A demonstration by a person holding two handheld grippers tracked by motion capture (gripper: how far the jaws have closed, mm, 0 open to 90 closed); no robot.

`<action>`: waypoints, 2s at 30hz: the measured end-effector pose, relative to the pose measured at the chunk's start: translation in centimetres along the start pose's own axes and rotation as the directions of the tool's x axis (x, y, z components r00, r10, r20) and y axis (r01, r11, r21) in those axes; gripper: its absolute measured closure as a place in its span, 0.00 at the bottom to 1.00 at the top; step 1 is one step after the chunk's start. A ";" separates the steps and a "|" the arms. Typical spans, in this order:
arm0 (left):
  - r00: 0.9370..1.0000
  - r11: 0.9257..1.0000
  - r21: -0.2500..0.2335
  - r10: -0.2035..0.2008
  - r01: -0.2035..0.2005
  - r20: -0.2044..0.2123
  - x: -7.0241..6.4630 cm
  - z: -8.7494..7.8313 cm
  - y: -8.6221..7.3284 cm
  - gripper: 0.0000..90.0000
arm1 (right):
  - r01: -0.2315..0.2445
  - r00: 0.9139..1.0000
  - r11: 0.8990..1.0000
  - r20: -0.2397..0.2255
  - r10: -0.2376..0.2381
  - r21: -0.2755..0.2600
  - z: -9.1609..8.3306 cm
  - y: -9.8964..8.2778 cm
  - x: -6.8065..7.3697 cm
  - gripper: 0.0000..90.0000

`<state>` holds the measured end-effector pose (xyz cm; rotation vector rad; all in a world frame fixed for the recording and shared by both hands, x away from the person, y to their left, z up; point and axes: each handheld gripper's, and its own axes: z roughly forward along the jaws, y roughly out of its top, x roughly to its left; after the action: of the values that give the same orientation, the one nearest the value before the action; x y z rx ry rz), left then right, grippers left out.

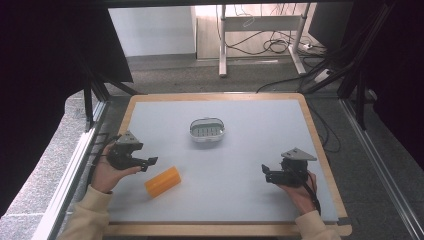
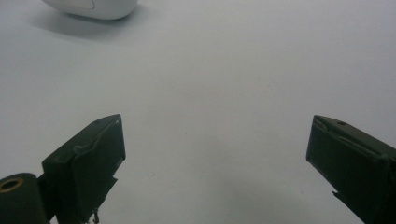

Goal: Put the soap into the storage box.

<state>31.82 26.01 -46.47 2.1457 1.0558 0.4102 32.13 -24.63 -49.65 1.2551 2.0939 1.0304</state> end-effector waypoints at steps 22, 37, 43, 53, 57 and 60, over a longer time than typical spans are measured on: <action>1.000 1.000 0.028 0.006 -0.007 0.023 -0.4 -0.6 -0.6 0.26 | -0.046 0.999 0.998 0.027 0.047 -0.038 -1.5 -1.4 -1.5 0.13; 0.997 0.998 0.012 0.060 -0.061 0.042 -1.6 -2.1 0.6 0.28 | -0.056 0.998 0.998 0.005 0.056 -0.038 -1.6 -1.4 -1.4 0.13; 0.995 0.996 0.038 0.077 -0.079 0.058 -2.1 -1.9 1.2 0.28 | -0.071 0.997 0.996 -0.028 0.070 -0.051 -1.6 -1.3 -1.1 0.13; 0.990 0.989 0.083 0.117 -0.124 0.080 -3.7 -1.8 1.8 0.27 | -0.072 0.997 0.996 -0.029 0.070 -0.052 -1.7 -1.3 -1.1 0.13; 0.987 0.983 0.115 0.132 -0.143 0.093 -4.3 -1.0 1.8 0.27 | -0.068 0.997 0.997 -0.028 0.067 -0.048 -1.6 -1.3 -1.0 0.13; 0.986 0.980 0.129 0.140 -0.151 0.095 -4.6 -0.8 1.8 0.27 | -0.056 0.998 0.997 -0.024 0.055 -0.045 -1.6 -1.3 -0.9 0.13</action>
<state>29.58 21.98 -44.57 2.3491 0.9048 0.3193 30.69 -26.37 -49.75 1.2913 2.0508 1.1160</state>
